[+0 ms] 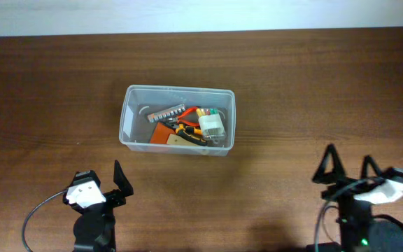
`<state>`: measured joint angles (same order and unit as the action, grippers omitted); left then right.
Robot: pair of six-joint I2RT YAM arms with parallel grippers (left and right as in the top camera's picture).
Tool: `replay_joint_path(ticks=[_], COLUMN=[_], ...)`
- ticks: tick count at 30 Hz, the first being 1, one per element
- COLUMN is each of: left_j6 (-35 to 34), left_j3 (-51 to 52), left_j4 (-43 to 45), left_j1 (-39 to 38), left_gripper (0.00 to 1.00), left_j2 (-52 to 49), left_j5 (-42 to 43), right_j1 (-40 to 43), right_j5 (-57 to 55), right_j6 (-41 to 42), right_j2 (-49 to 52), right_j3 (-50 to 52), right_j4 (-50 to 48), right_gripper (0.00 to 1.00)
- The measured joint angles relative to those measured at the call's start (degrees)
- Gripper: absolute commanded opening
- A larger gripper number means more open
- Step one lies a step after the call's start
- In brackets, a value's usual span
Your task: Pack container
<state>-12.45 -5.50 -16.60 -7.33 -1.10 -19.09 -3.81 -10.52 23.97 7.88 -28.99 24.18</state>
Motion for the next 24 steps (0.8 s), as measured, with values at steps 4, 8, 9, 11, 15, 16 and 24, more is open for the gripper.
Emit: replay_joint_path(ticks=[4,8,9,11,15,16,24], left_j6=[0.0,0.0,0.0,0.0,0.0,0.0,0.0], left_j3=[0.0,0.0,0.0,0.0,0.0,0.0,0.0], left_j4=[0.0,0.0,0.0,0.0,0.0,0.0,0.0], left_j1=[0.0,0.0,0.0,0.0,0.0,0.0,0.0], left_gripper=[0.99,0.99,0.99,0.99,0.99,0.99,0.99], left_j2=[0.0,0.0,0.0,0.0,0.0,0.0,0.0], left_j5=[0.0,0.0,0.0,0.0,0.0,0.0,0.0], right_j1=[0.0,0.0,0.0,0.0,0.0,0.0,0.0], right_j5=[0.6,0.6,0.6,0.6,1.4,2.0,5.8], right_j6=[0.0,-3.1,-5.2,-6.9,-8.2,-8.3,-10.1], right_j2=[-3.7,-5.2,-5.3,-5.4,-5.4,-5.8,-7.0], right_j3=[11.7,15.8,16.2,16.9,19.8,21.0,25.9], right_j4=[-8.8,-9.5,-9.5,-9.7,-9.9,-10.6,-15.1], right_gripper=[0.99,0.98,0.99,0.99,0.99,0.99,0.99])
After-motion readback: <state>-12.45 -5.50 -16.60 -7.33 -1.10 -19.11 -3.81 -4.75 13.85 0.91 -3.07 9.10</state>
